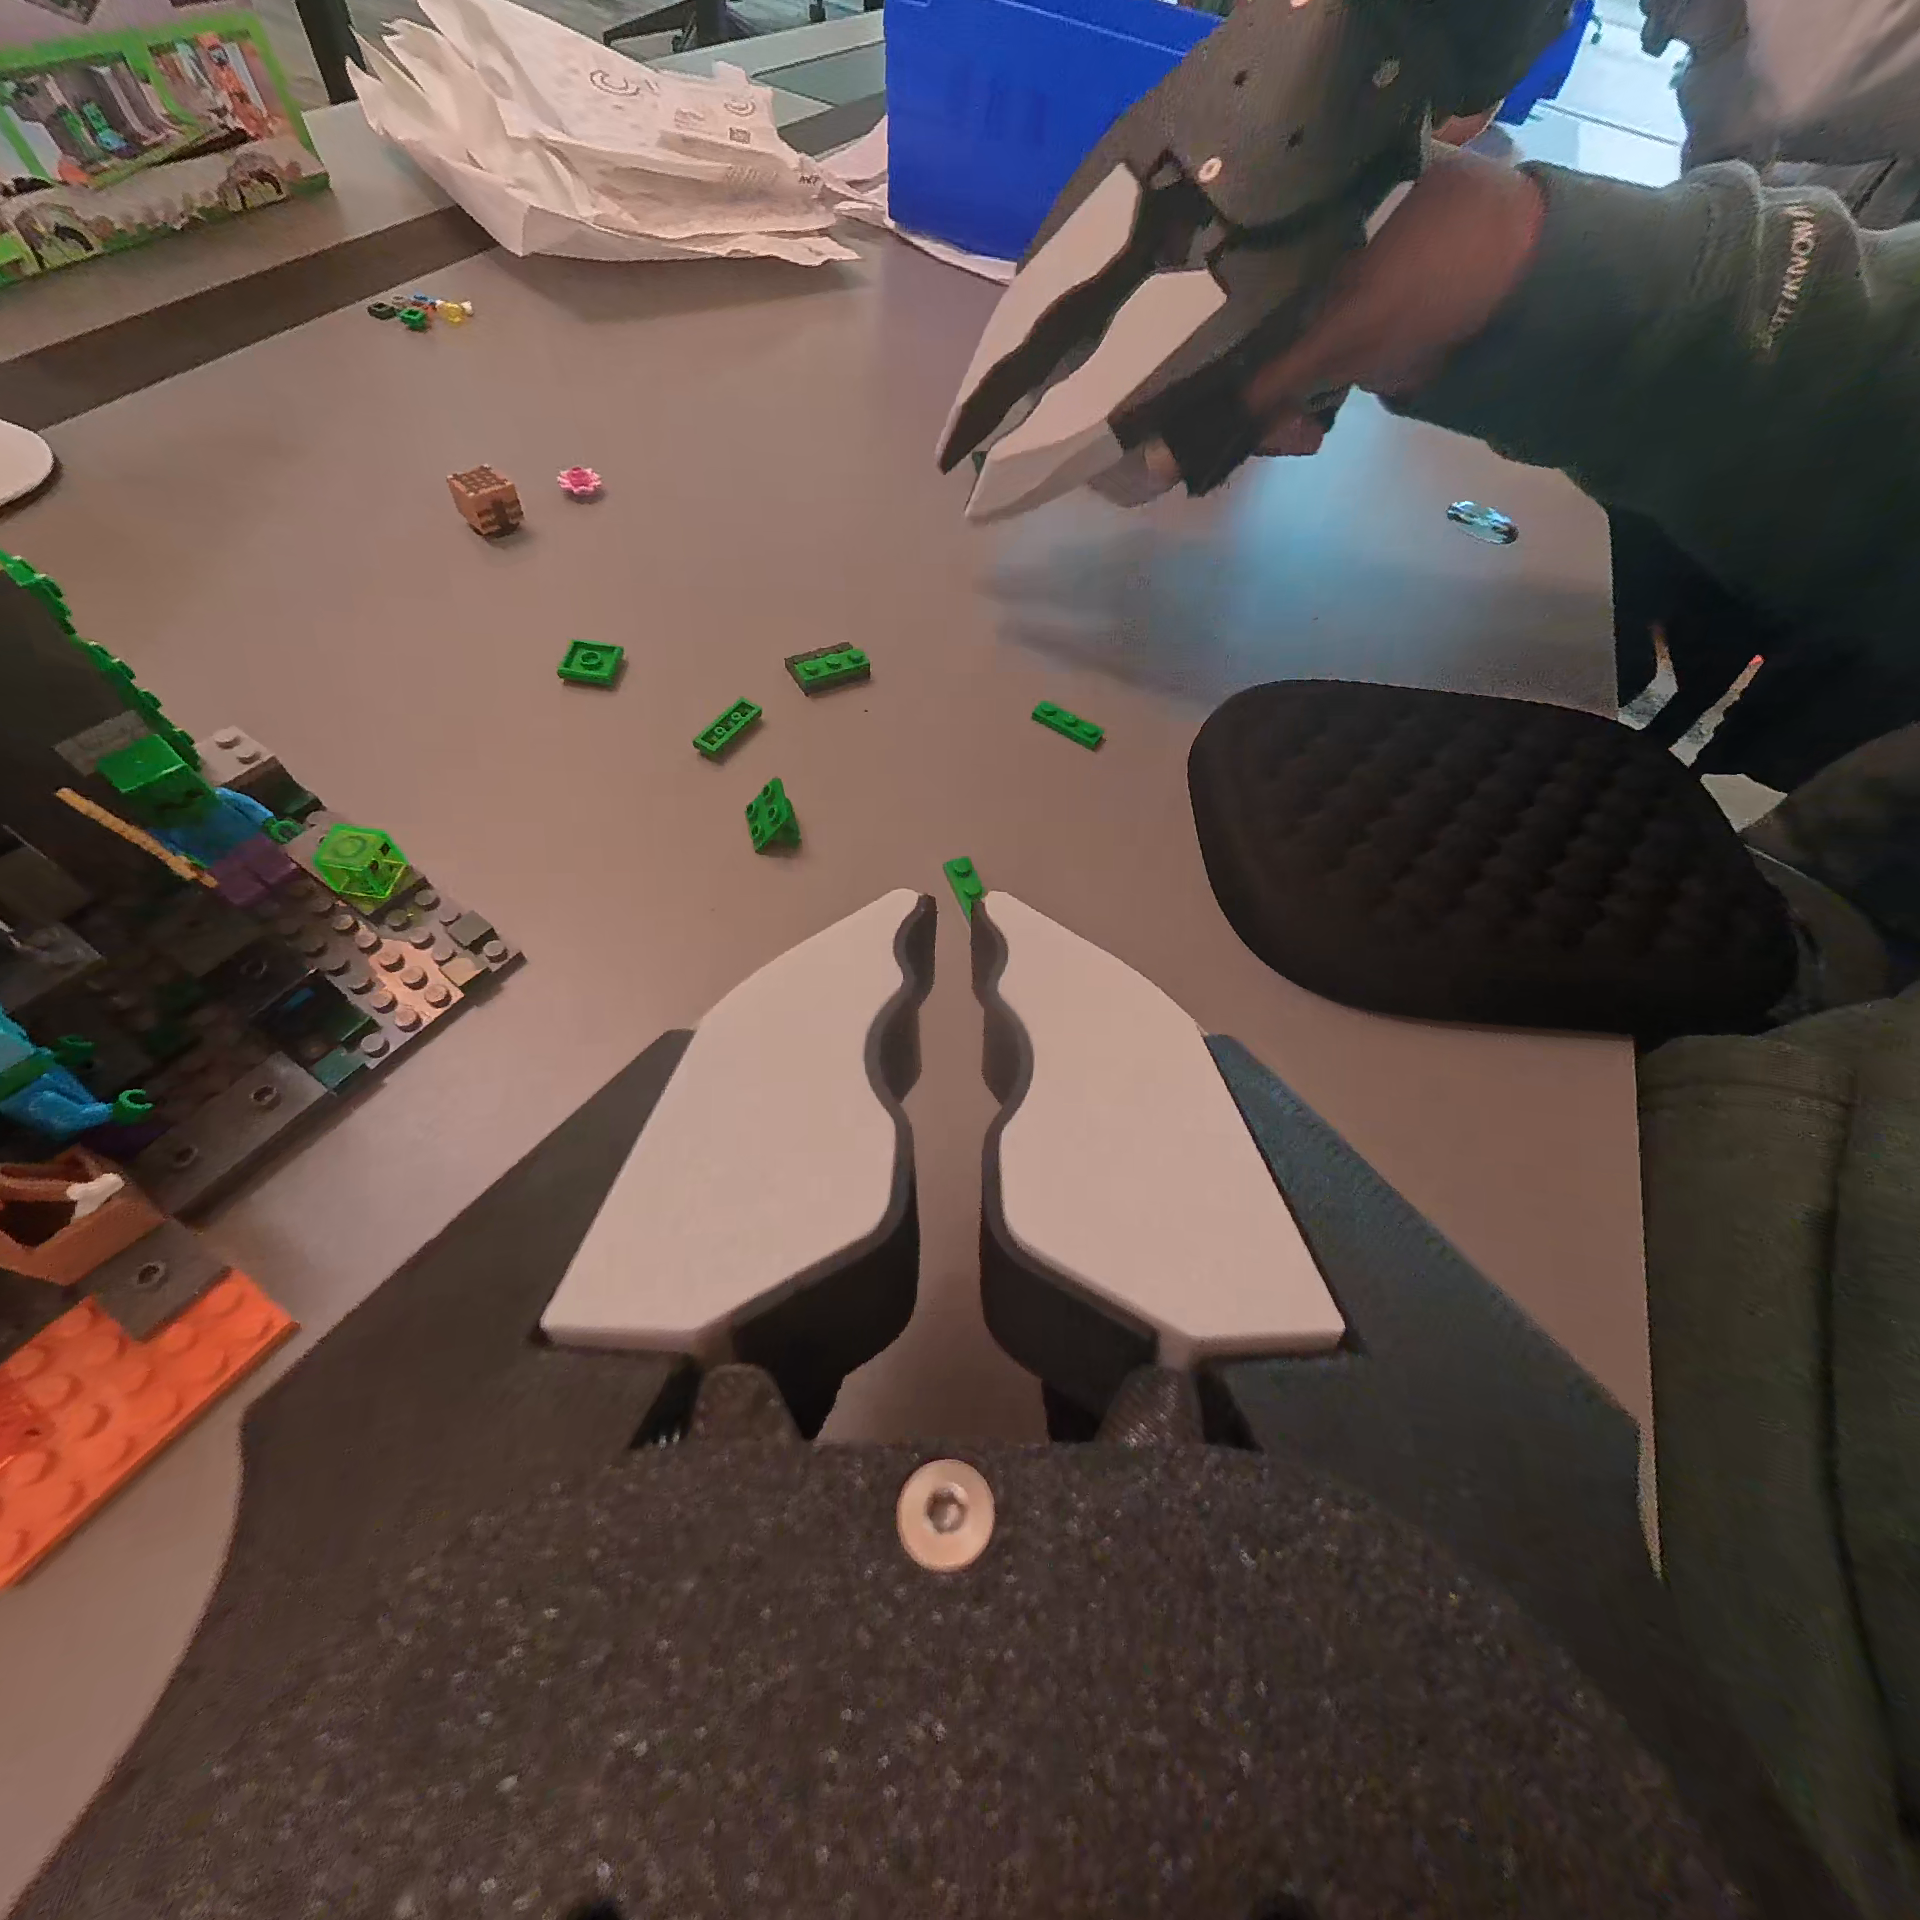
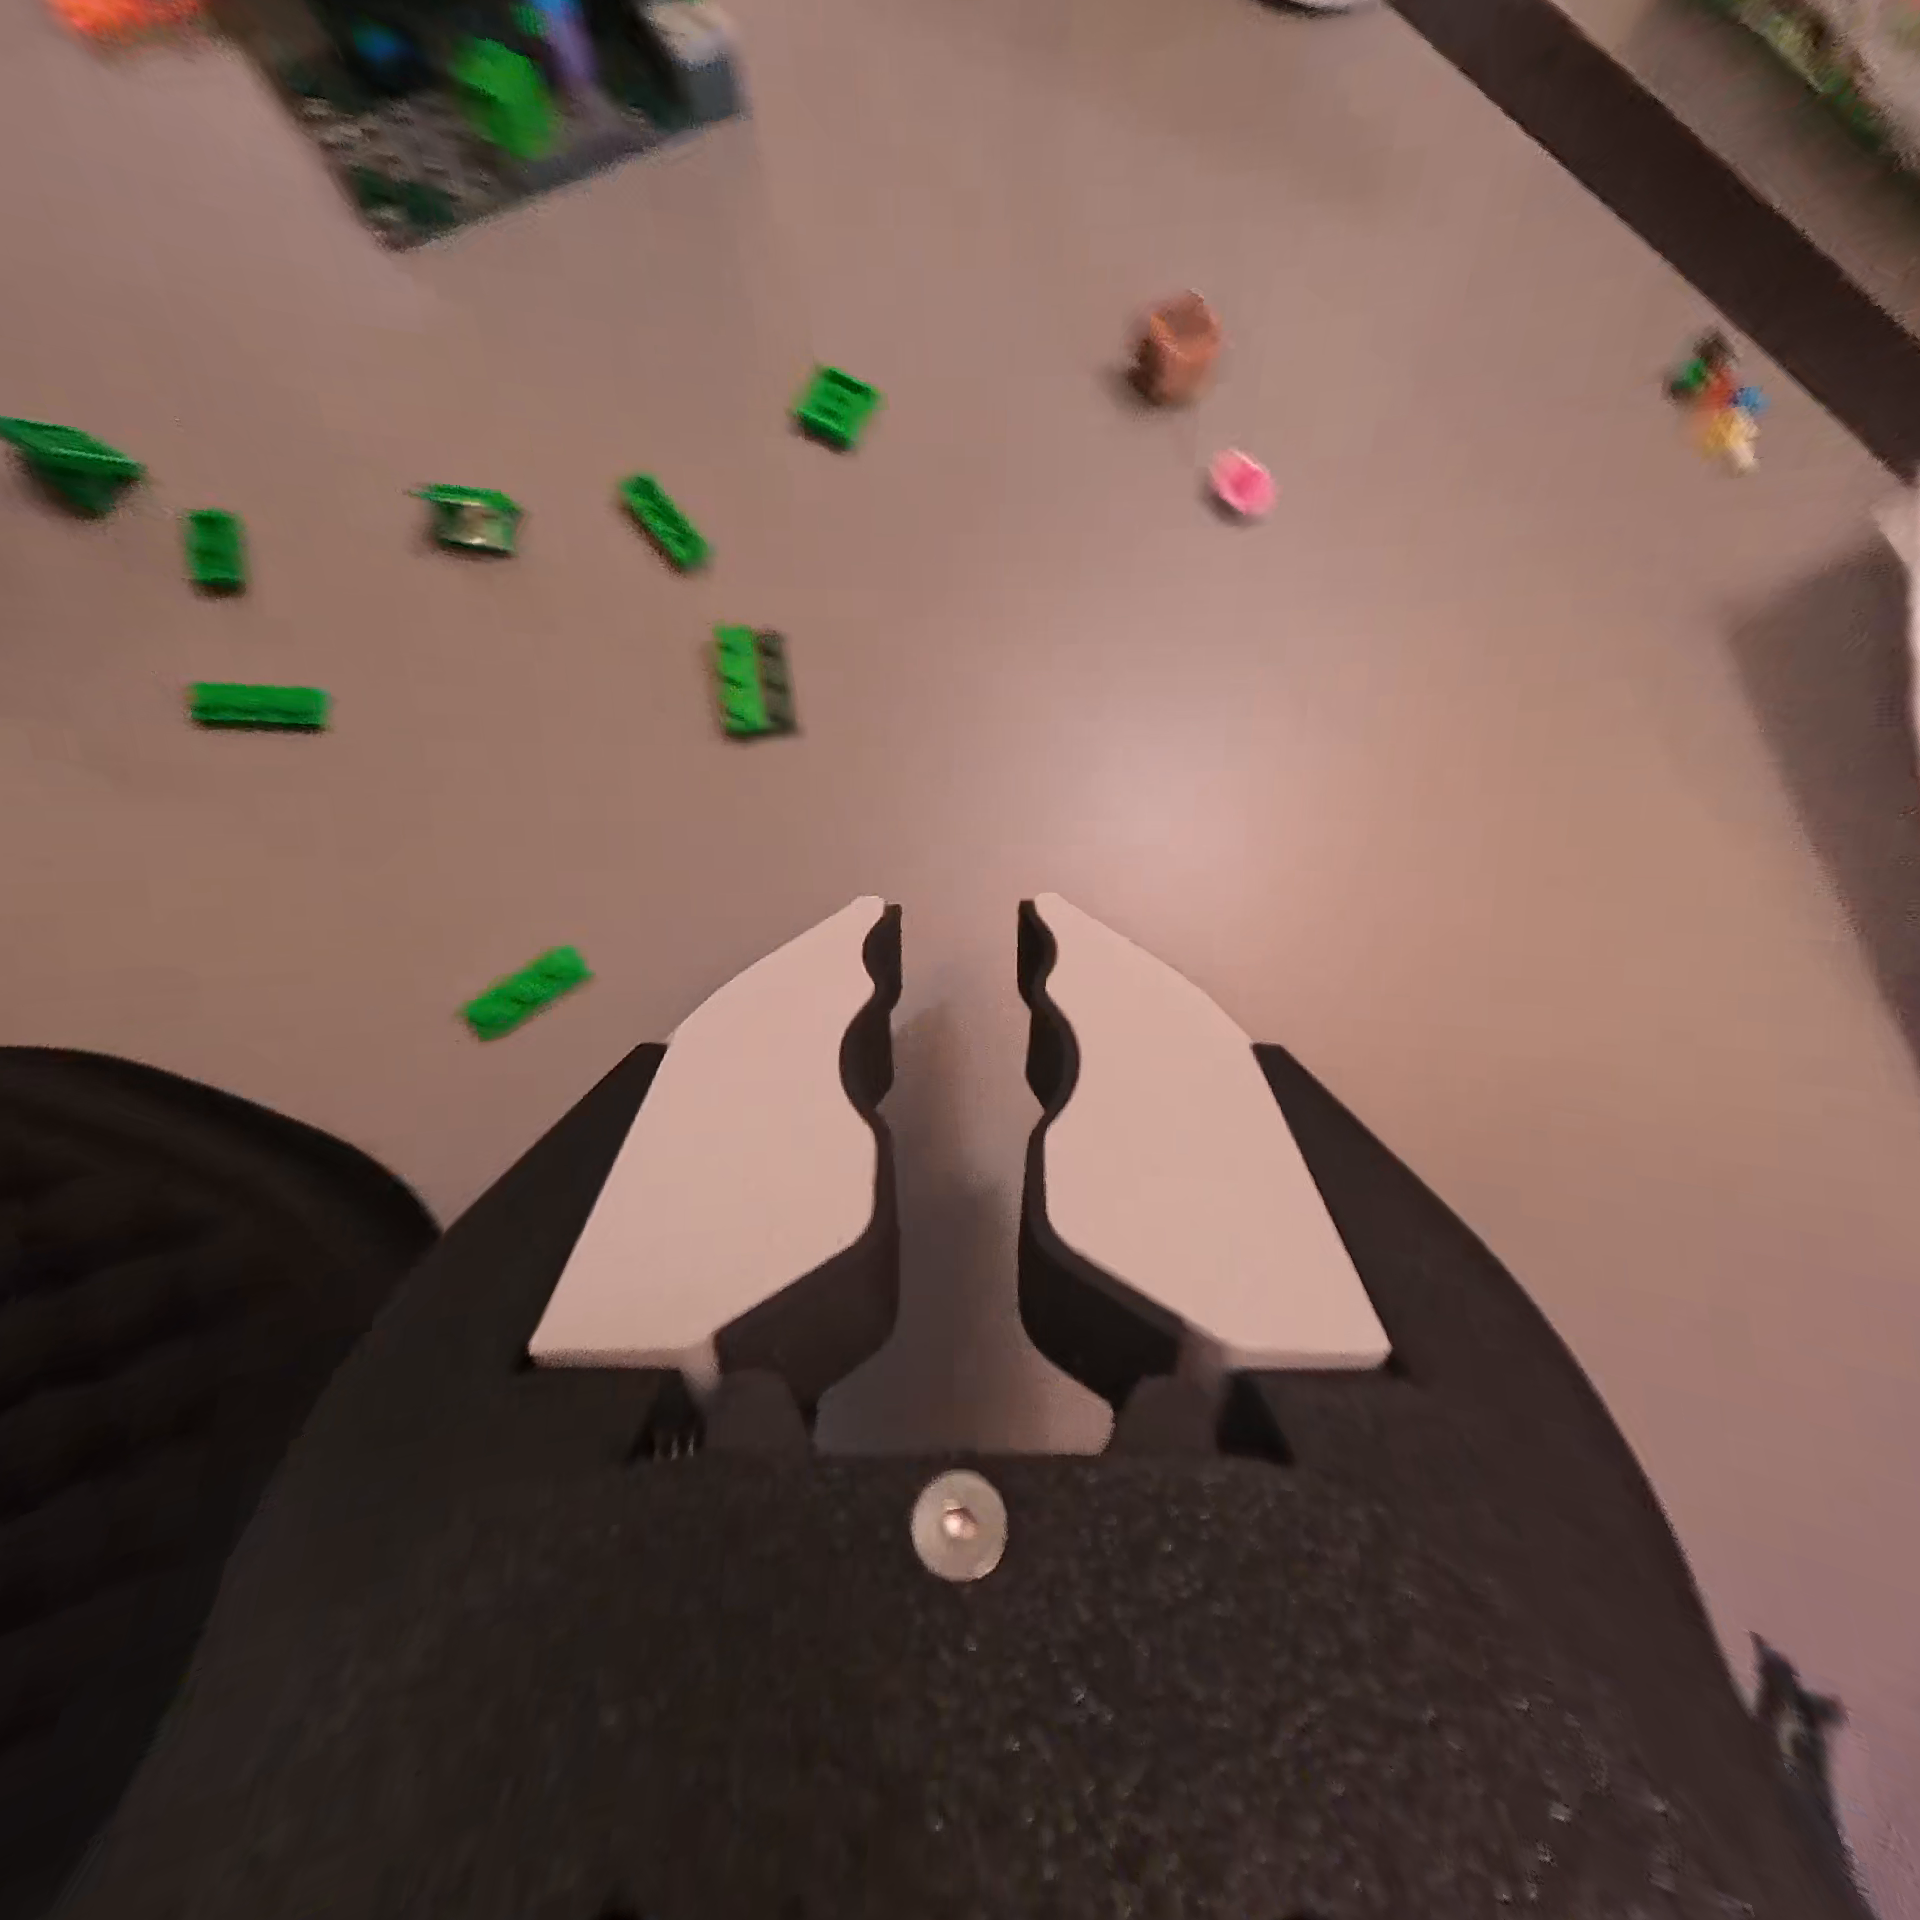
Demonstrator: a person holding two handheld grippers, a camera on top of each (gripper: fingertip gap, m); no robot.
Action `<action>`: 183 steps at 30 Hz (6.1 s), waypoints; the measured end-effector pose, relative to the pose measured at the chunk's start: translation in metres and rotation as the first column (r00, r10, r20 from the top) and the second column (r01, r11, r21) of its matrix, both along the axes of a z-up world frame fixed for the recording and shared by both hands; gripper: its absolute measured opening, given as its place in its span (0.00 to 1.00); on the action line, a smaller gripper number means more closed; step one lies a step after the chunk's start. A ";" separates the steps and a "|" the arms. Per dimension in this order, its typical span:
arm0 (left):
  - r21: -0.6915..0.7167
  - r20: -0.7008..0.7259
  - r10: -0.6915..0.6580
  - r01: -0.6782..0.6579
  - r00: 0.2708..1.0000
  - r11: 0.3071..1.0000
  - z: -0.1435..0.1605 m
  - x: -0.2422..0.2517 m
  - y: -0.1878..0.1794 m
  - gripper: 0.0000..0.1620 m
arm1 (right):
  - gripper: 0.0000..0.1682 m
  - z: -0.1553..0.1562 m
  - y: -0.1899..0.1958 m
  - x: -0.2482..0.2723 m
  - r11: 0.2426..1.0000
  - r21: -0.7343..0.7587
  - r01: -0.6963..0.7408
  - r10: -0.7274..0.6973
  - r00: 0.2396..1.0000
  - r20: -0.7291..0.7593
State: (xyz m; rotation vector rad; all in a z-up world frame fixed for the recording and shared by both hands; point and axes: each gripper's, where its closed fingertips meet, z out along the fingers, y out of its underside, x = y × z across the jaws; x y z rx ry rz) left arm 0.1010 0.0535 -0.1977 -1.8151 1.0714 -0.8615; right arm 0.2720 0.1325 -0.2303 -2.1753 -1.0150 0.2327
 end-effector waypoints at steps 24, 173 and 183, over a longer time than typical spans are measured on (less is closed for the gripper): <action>0.031 0.001 -0.032 0.032 0.999 0.999 0.000 0.002 -0.003 0.07 | 0.04 0.029 -0.048 -0.120 0.824 0.182 -0.536 0.553 0.832 -0.054; -0.138 -0.035 -0.091 0.085 0.995 0.987 -0.010 -0.007 -0.016 0.03 | 0.15 0.000 -0.031 -0.063 0.906 0.103 -0.412 0.401 0.909 0.110; -0.153 -0.045 -0.089 0.081 0.995 0.985 -0.015 -0.007 -0.016 0.03 | 0.31 -0.009 -0.029 -0.066 0.919 0.026 -0.392 0.391 0.919 0.039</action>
